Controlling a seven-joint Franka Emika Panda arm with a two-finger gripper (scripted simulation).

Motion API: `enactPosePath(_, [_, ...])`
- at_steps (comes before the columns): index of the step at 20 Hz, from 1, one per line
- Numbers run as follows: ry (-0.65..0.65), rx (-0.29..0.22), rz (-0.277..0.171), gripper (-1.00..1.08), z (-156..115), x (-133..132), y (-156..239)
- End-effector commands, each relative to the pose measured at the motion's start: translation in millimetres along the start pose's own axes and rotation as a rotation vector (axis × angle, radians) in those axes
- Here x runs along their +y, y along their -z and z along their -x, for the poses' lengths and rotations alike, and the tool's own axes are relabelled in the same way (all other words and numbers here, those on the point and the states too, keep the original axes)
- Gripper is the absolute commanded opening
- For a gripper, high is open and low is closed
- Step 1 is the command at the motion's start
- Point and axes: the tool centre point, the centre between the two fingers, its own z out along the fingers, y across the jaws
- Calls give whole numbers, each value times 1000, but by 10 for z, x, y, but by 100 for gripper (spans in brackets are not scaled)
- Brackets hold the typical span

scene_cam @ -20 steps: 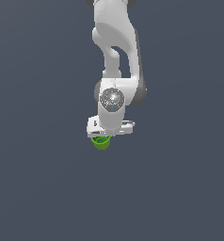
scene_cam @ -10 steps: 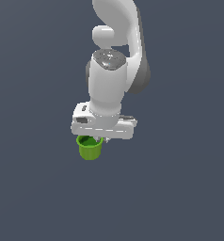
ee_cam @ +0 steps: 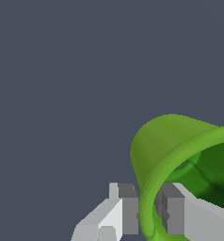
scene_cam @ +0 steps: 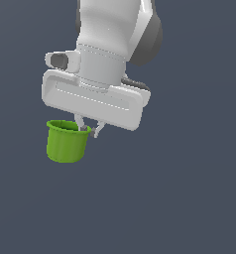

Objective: Pick up the object and move it to a goal position.

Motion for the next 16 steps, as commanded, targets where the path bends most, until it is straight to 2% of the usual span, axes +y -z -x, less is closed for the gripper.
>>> enactPosePath(1, [-41, 77, 21, -100, -204, 98, 300])
enactPosePath(4, [-78, 147, 43, -100, -357, 191, 585])
enactPosePath(8, [-113, 213, 66, -100, -478, 277, 869])
enactPosePath(16, [-149, 281, 91, -100, -576, 363, 1177])
